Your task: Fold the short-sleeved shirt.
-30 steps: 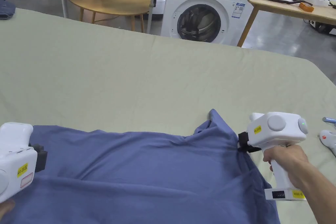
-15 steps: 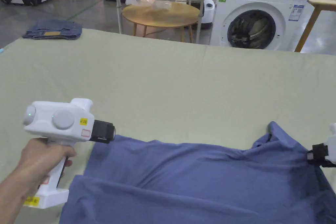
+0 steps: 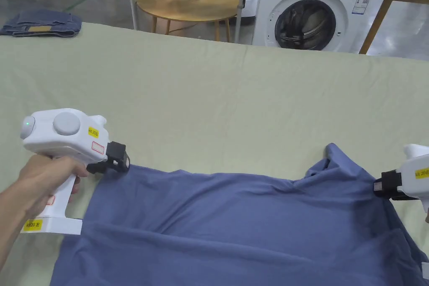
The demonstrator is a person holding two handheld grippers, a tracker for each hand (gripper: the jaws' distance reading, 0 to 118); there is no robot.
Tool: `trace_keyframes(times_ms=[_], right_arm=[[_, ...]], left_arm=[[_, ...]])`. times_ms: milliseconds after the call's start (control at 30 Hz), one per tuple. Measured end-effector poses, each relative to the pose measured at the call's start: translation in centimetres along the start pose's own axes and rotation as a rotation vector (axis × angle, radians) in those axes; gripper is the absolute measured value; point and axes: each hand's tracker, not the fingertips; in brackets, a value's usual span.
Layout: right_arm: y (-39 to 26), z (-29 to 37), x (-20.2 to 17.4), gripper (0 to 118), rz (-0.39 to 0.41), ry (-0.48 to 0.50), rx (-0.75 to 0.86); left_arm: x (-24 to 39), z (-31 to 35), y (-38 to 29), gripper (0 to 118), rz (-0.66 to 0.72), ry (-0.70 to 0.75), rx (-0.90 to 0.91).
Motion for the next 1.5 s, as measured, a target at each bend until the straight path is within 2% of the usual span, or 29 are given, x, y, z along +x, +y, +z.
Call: trace_keyframes(times_ms=[100,233,300,367,533,733,1000,1500], right_arm=[[0.0,-0.2,0.0,1,-0.013,0.005,0.001],[-0.1,-0.3,0.1,1,-0.015,0.010,0.004],[-0.2,0.0,0.2,1,-0.016,0.000,0.019],[-0.3,0.1,0.4,1,-0.018,0.009,0.022],[-0.9,1.7,0.9,0,-0.040,0.037,0.077],[-1.8,4.4,0.3,0,-0.011,0.047,0.124],[-4.6,10.4,-0.4,0,0.041,0.101,0.228],[-18.2,18.4,1.4,0,0.120,0.165,0.246]], left_arm=[[0.1,-0.3,0.0,46,-0.010,0.010,-0.020],[0.3,-0.4,-0.2,15,-0.041,0.023,-0.001],[0.3,0.2,-0.5,7,-0.050,0.034,0.076],[0.5,0.4,-0.8,1,-0.067,0.037,0.060],[0.4,2.8,-1.8,0,-0.058,-0.002,0.146],[1.3,5.7,-3.4,0,-0.112,0.005,0.183],[1.0,11.3,-7.0,0,-0.114,-0.012,0.309],[-0.5,17.4,-20.0,0,-0.108,-0.070,0.354]])
